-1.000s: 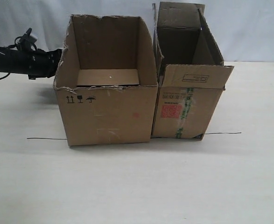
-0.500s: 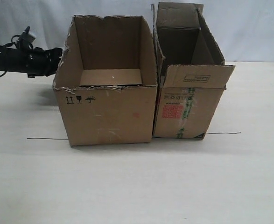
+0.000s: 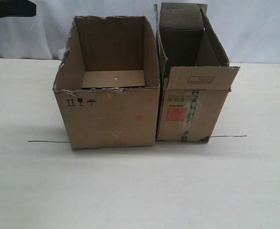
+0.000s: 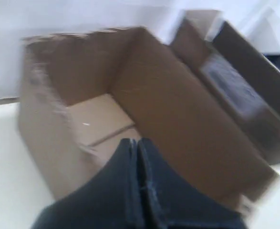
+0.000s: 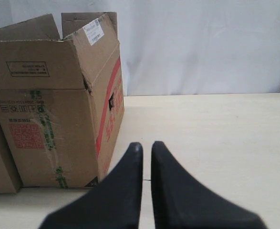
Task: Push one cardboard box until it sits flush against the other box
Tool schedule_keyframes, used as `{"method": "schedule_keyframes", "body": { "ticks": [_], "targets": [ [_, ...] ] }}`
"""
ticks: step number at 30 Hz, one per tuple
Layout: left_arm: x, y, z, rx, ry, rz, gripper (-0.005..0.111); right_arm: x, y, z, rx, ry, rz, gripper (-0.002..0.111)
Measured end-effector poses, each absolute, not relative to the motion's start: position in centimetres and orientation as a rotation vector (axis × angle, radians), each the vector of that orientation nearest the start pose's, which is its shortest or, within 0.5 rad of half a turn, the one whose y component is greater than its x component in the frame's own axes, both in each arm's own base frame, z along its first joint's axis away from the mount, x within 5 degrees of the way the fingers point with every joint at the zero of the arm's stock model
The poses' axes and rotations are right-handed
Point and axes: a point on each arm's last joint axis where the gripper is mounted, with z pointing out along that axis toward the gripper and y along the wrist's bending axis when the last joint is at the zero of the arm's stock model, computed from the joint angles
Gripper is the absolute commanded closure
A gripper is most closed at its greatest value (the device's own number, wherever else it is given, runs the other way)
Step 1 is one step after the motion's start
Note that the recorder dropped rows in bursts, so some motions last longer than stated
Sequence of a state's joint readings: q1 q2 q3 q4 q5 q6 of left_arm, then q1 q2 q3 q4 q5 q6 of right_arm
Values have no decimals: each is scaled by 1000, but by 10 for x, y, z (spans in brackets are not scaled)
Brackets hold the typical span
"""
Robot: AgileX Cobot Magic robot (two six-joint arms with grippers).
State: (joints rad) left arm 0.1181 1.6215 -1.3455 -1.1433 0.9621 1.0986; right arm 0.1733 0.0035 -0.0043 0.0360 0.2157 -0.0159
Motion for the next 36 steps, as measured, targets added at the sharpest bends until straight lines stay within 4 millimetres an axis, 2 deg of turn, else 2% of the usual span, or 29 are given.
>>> {"method": "schedule_keyframes", "body": {
  "ticks": [3,6,10,14,19,25,32,36],
  "targets": [
    [310,-52,352,587,2053,-730,107,55,10,195,-137,1695,150,103],
    [277,-73,346,645,2076,-715,107,55,10,195,-137,1695,150,103],
    [255,-97,308,707,2182,-762,107,55,10,195,-137,1695,150,103],
    [240,-109,278,744,2267,-787,107,55,10,195,-137,1695,150,103],
    [232,-113,261,735,2306,-763,107,55,10,195,-137,1695,150,103],
    [248,-109,249,658,2293,-591,107,55,10,195,-137,1695,150,103],
    [262,-111,220,643,2374,-571,107,55,10,195,-137,1695,150,103],
    [264,-114,217,644,2367,-590,107,55,10,195,-137,1695,150,103]
  ]
}}
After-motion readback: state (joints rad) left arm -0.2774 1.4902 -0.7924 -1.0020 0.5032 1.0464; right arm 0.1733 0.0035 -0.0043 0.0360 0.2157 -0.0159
